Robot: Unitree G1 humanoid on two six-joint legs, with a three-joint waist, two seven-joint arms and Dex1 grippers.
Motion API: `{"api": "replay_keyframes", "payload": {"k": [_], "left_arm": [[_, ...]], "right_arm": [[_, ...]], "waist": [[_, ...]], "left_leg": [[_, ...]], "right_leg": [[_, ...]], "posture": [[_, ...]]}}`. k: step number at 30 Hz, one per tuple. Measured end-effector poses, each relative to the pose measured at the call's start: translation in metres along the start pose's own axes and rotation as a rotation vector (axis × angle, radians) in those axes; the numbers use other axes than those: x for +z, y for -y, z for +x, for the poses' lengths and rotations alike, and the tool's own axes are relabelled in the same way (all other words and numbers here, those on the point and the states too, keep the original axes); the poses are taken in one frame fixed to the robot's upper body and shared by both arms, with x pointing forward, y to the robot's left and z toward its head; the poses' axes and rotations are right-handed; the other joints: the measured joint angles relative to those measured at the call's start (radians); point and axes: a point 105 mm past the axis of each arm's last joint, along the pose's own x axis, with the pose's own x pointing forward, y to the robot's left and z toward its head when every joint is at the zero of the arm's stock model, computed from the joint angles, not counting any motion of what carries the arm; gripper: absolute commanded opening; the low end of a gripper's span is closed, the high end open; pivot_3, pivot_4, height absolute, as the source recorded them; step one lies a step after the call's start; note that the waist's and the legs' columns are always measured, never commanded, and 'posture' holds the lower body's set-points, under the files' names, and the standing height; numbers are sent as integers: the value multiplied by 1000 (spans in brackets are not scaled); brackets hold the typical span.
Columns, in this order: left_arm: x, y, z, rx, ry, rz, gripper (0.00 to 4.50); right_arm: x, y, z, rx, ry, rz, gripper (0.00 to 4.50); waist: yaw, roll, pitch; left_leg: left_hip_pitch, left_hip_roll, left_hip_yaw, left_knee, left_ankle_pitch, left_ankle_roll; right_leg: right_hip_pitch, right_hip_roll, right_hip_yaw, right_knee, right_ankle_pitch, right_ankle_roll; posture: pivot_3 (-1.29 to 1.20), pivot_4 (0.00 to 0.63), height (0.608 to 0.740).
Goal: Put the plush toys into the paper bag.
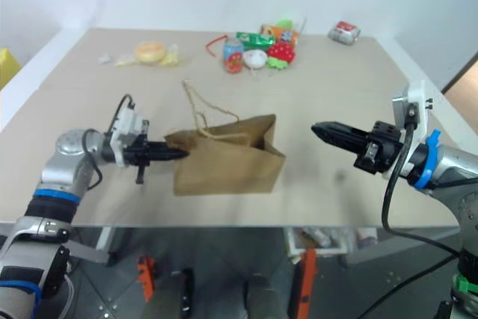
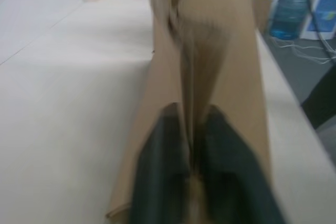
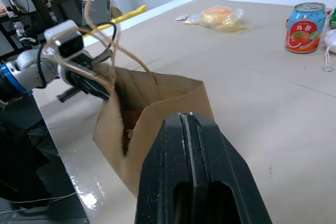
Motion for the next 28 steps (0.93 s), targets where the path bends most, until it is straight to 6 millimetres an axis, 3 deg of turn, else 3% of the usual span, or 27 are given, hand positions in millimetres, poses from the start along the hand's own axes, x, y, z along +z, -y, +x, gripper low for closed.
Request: {"api": "replay_keyframes", "payload": {"k": [2,3,5,9,12,15,19,21,25,28], "left_arm": [[-1,0,1,0,3,-3,2502],[-1,1,1,-6,8,-14,3127],[0,3,1,-26,12,-31,3348],[20,7,-3,-62,66,-46,3348],[34,5,-19,-43,87,-117,3348],[64,0,-32,13,131,-253,3348],[103,-6,-53,106,165,-277,3348],[103,-4,-61,146,132,-270,3348],[46,21,-96,274,-13,-414,3348],[33,31,-114,368,-24,-448,3348]], "right_arm": [[0,0,0,1,0,0,0],[0,-1,0,3,2,1,0],[0,-1,0,5,1,2,0],[0,-4,-1,32,-12,9,0],[-3,-4,-4,39,-31,19,0],[-1,-7,-7,66,-60,4,0],[-3,-9,-11,93,-94,6,0],[-5,-10,-13,100,-101,10,0],[-6,-5,-20,81,-103,15,0],[-8,-4,-21,74,-107,13,0]], "waist": [[0,0,0],[0,0,0],[0,0,0],[0,0,0],[-1,0,0],[-1,0,0],[-1,1,0],[-3,1,0],[-5,2,-1],[3,1,-1]], "left_leg": [[0,0,0,0,0,0],[0,0,0,0,0,0],[0,0,0,0,0,0],[0,0,0,0,0,0],[0,0,0,0,0,0],[0,1,0,0,0,0],[1,1,0,0,0,0],[1,1,1,-1,0,0],[3,3,3,-3,-1,-1],[2,3,4,-2,-1,-2]], "right_leg": [[0,0,0,0,0,0],[0,0,0,0,0,0],[0,0,0,0,0,0],[0,0,0,0,0,0],[0,0,0,0,0,1],[0,0,0,0,0,1],[0,0,0,0,-1,0],[0,0,0,0,-1,0],[-1,0,-1,1,-2,-4],[-2,-4,-5,0,-2,-5]], "posture": [[0,150,740],[0,150,740],[0,150,740],[0,150,740],[0,150,740],[0,150,740],[0,150,740],[0,150,740],[0,150,740],[0,150,740]]}}
